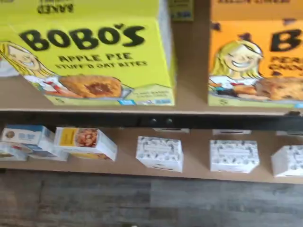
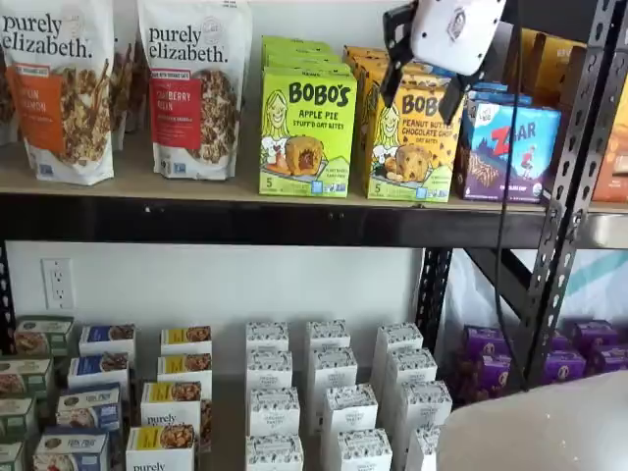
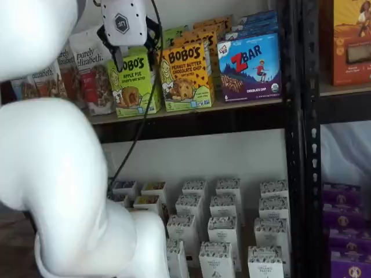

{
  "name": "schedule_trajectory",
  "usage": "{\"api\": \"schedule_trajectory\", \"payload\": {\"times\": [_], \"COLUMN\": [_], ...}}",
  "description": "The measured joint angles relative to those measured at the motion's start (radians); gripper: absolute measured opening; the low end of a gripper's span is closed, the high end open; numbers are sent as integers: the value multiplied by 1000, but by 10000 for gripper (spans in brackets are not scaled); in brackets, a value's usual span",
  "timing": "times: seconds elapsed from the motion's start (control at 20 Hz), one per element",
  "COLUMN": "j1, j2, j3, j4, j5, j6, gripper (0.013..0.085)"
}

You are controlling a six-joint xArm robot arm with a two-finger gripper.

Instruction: Pick the green box on the top shelf, the fourth from the left

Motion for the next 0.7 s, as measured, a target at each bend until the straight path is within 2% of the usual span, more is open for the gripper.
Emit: {"api": "schedule_trajectory", "payload": {"times": [0.3,0.7], "j1": [62,134], "j2": [30,83], "j3": [8,-26], "j4": [-31,-78], "j5": [-67,-98], "j6": [52,120], "gripper": [850,850]}}
